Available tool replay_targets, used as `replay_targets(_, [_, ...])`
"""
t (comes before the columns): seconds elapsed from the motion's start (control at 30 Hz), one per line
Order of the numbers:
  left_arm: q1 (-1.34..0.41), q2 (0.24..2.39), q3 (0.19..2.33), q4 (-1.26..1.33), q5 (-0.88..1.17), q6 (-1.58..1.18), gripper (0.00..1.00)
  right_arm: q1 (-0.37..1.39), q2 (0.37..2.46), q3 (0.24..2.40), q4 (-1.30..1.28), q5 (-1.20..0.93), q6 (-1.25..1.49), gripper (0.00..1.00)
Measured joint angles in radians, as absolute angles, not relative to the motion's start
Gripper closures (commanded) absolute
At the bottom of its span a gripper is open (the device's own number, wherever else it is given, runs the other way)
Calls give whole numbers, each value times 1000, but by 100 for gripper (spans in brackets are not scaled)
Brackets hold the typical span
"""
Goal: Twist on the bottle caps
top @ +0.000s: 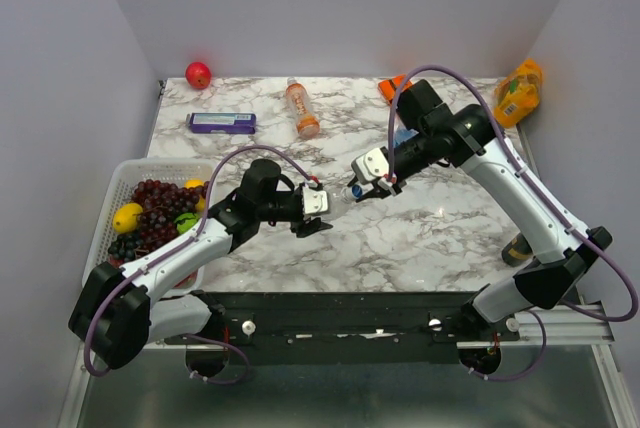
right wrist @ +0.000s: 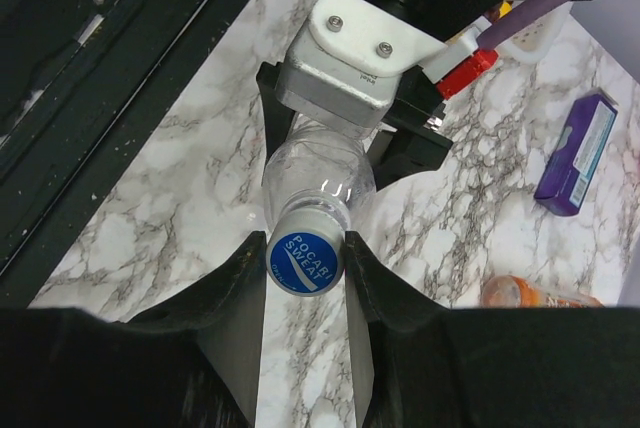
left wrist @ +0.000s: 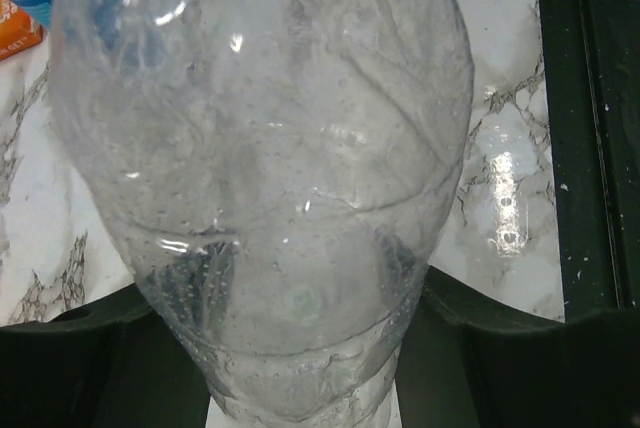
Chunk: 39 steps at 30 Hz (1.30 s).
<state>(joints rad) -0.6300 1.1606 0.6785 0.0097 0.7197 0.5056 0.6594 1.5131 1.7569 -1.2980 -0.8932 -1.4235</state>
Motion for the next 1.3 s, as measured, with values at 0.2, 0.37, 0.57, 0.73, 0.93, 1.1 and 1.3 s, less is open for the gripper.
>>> replay_targets(0.2, [-640,1160,678,19,706,558,100,663,1523,1757,-1311,-891,-1429,64])
replay_targets(0.37, [-642,1160,678,11,690,583,100,663,1545,1776,-1339,-891,-1452,64])
replay_targets(0.57, [-642,1160,671,29,662,561,100,663,1566,1794,-1351,-891,-1457,64])
replay_targets(0.73, [-646,1160,634,97,645,480,100,662,1567,1776,-1291,-885,-1312,64])
replay_targets(0.93, [-652,1159,592,179,578,406,100,659,1584,1761,-1158,-854,-996,68])
replay_targets(1.1, [-664,1159,579,211,428,332,100,656,1683,1863,-1106,-773,-630,70])
replay_targets(1.3, [-674,1164,574,194,214,231,100,627,1848,2012,-1109,-706,-228,66])
